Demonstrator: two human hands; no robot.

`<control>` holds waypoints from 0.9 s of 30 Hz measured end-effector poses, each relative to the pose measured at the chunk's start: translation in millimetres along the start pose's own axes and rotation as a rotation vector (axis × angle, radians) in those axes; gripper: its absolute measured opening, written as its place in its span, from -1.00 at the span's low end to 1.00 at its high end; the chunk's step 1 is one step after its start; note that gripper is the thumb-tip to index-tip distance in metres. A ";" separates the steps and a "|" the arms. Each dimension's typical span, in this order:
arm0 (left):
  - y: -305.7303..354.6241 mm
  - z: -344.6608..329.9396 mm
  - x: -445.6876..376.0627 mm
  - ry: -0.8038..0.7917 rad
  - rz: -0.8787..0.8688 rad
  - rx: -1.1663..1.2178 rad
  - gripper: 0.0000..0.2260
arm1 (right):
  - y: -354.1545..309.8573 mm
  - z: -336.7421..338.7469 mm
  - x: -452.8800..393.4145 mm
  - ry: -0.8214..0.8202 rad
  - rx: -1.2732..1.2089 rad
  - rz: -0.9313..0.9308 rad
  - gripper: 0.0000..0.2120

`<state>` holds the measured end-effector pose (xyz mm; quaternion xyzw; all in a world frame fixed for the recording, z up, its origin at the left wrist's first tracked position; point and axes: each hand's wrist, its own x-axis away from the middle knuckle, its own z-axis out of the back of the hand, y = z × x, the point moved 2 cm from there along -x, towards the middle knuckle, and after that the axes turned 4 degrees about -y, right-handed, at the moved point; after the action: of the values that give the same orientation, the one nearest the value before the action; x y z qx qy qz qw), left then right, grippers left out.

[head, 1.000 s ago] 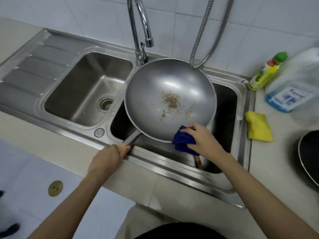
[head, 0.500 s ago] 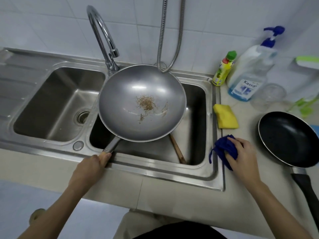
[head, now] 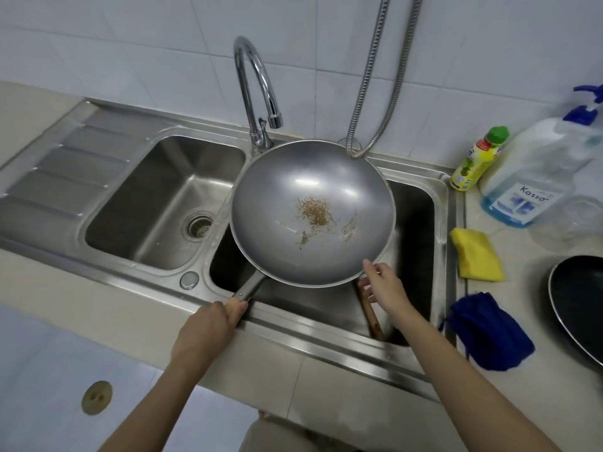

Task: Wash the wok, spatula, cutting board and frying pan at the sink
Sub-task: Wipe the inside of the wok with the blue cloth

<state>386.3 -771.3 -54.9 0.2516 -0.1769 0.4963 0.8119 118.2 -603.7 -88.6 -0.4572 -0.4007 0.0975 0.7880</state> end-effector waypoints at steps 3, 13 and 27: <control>1.2 1.5 2.9 0.026 0.067 0.061 -0.55 | 6.7 -14.7 -17.2 0.047 -0.014 -0.022 -0.78; -10.7 10.8 9.0 -0.170 0.075 0.167 -0.69 | 6.1 -15.4 -14.3 0.097 -0.047 0.024 -0.82; -17.3 25.6 42.2 -0.233 -0.198 -0.083 -0.88 | 10.5 7.4 84.8 0.163 -0.049 -0.025 -0.77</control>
<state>419.6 -762.7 -15.6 0.2897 -0.2645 0.3734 0.8407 171.1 -548.9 -49.1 -0.4776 -0.3434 0.0401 0.8077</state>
